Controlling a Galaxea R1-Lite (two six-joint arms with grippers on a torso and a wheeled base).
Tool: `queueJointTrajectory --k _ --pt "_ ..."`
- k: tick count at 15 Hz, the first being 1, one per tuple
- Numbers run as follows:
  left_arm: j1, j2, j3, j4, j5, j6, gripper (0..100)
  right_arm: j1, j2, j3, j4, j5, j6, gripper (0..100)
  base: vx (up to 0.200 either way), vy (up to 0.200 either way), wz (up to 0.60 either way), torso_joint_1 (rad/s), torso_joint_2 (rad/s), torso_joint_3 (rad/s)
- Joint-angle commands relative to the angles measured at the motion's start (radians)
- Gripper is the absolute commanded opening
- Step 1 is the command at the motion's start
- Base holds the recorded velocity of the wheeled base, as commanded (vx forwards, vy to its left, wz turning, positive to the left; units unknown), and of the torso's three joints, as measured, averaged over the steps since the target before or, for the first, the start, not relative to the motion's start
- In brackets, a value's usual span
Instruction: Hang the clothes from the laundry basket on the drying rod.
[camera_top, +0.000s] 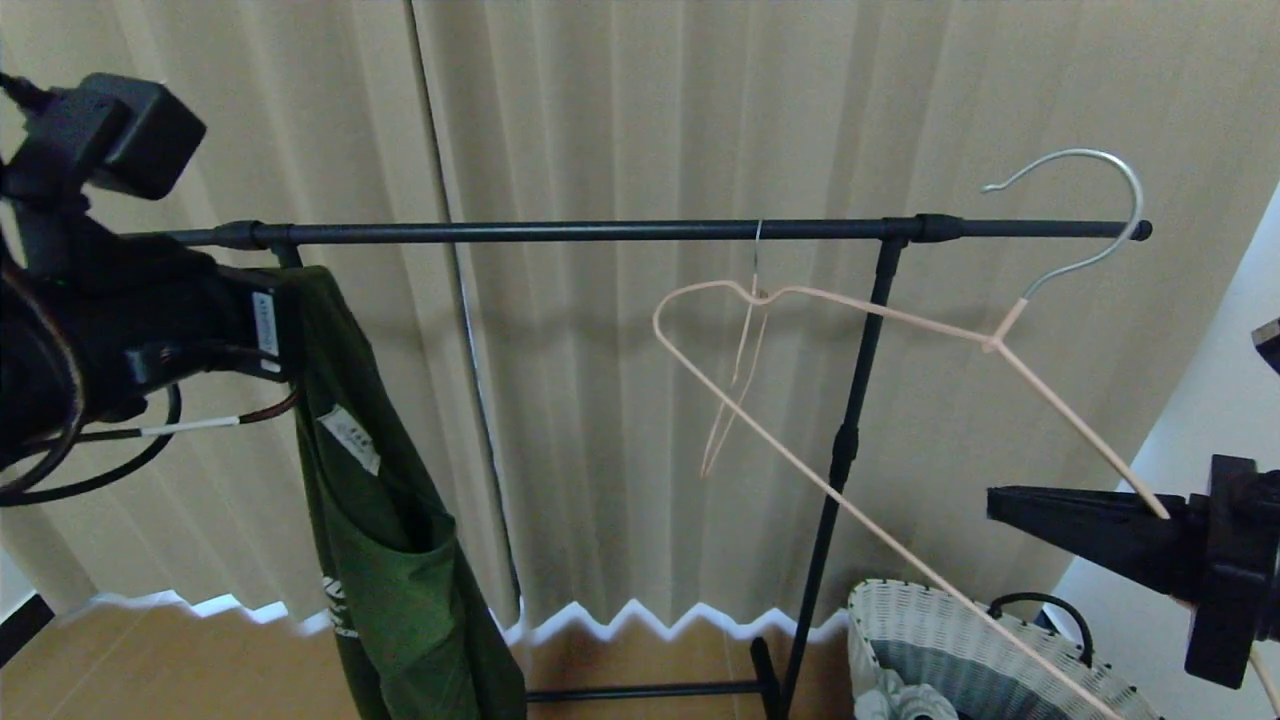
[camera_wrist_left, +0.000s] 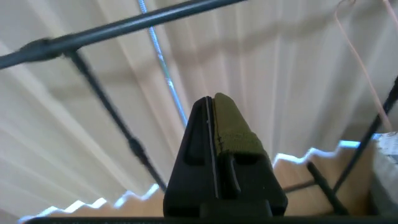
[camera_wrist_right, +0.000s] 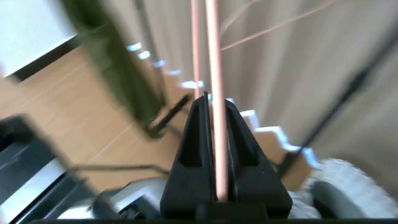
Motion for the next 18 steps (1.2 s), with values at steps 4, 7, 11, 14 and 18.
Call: queueJointTrajectory --k 4,7,11,14,18 --pt "-0.138 0.201 -0.267 0.202 0.083 -0.196 0 0.17 0.073 0.001 -0.068 0.031 0.033 0 0.0 0.0 0.0 0.0 0.0 0.0" --pt "-0.15 0.234 -0.268 0.192 0.144 -0.209 0 0.223 0.095 -0.002 -0.083 0.032 0.056 0 0.0 0.0 0.0 0.0 0.0 0.0" --pt "-0.195 0.234 -0.267 0.176 0.146 -0.224 0 0.27 0.105 -0.008 -0.083 0.032 0.061 0 0.0 0.0 0.0 0.0 0.0 0.0" --pt "-0.224 0.241 -0.267 0.15 0.151 -0.242 0 0.296 0.105 -0.023 -0.083 0.032 0.105 0 0.0 0.0 0.0 0.0 0.0 0.0" --pt "-0.229 0.247 -0.261 0.152 0.198 -0.25 0 0.301 0.141 -0.045 -0.095 0.028 0.124 0 0.0 0.0 0.0 0.0 0.0 0.0"
